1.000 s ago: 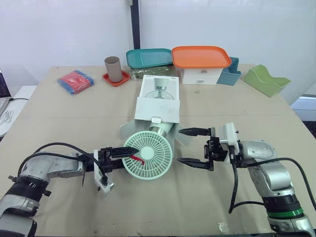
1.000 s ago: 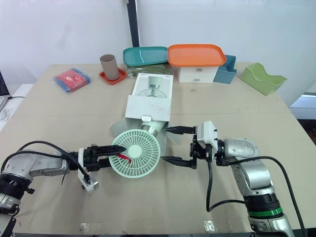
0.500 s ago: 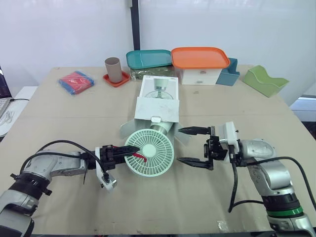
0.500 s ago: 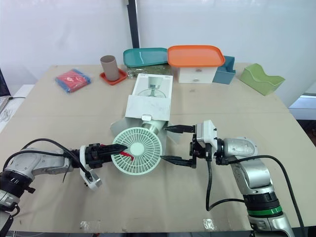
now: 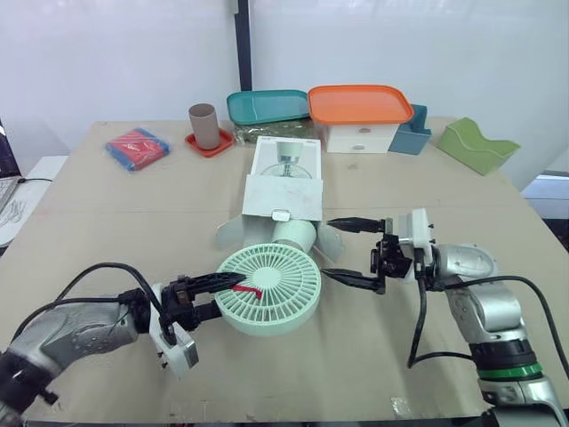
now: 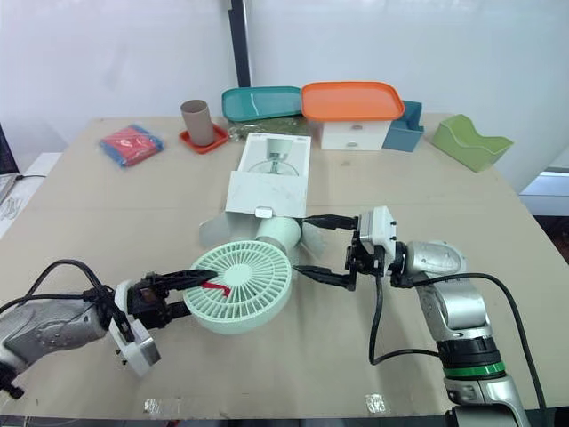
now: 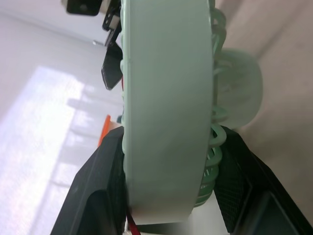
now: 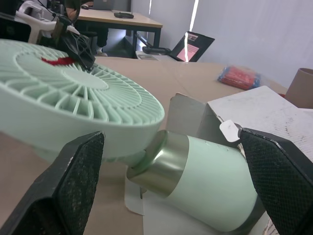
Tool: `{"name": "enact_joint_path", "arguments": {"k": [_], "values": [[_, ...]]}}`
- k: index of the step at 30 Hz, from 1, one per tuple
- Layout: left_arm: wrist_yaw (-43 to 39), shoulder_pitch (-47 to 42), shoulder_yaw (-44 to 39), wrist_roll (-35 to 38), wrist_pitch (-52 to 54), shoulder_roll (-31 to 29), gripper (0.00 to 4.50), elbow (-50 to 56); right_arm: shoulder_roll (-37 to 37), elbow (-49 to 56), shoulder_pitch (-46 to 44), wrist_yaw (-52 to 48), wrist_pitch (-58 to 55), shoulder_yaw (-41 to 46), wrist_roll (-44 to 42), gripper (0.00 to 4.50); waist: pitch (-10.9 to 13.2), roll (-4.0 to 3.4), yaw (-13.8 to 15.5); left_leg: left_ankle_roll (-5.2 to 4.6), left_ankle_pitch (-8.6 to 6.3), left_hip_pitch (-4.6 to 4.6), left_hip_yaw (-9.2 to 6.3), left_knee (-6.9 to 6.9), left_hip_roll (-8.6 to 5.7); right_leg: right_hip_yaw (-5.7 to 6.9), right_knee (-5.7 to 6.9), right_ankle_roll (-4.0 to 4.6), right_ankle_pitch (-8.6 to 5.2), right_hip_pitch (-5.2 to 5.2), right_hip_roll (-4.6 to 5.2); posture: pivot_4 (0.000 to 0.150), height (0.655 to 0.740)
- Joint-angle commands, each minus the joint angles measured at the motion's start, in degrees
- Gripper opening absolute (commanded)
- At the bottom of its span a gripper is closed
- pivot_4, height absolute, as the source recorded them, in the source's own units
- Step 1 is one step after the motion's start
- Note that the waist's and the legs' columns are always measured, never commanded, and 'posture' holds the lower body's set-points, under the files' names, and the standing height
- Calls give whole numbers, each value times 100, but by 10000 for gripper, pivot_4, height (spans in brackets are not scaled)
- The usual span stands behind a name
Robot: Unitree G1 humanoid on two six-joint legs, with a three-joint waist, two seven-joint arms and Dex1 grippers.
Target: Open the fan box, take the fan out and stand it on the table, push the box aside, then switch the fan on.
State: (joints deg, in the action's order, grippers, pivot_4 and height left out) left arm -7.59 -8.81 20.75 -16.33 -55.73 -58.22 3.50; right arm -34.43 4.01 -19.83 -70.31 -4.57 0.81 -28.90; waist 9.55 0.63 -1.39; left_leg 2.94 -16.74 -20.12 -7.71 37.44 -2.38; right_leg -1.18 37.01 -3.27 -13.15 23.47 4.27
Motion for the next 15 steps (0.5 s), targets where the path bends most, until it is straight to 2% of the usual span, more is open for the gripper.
{"name": "enact_joint_path", "arguments": {"k": [1, 6, 11, 15], "values": [[-701, 572, -253, 1614, 980, -389, 18156, 1056, 16, -15, -164, -53, 104, 93, -56, 45000, 0, 0, -6, 0, 0, 0, 1, 0, 1, 0, 0, 0, 0, 0, -1, 1500, 7400], [-1097, 1204, -764, 3215, 2436, -618, 18156, 2216, 73, 12, -223, -36, 62, 26, -73, 45000, 2, -1, -11, -8, -5, 0, 5, 0, 5, -4, -1, 2, -1, 0, -6, 1500, 7400], [-1168, 1450, -1270, 4023, 3425, -386, 18156, 2918, 128, -99, -288, -55, 129, -7, -17, 45000, 5, -5, -7, -10, -6, 3, 5, 0, 6, -5, 0, 4, -3, -1, -9, 1500, 7400], [-724, 1607, -1748, 4667, 4355, 20, 18156, 3503, 161, -138, -326, -55, 162, -25, 13, 45000, 7, -5, -9, -11, -7, 3, 9, 1, 6, -8, -2, 4, -4, -1, -11, 1500, 7400]]}}
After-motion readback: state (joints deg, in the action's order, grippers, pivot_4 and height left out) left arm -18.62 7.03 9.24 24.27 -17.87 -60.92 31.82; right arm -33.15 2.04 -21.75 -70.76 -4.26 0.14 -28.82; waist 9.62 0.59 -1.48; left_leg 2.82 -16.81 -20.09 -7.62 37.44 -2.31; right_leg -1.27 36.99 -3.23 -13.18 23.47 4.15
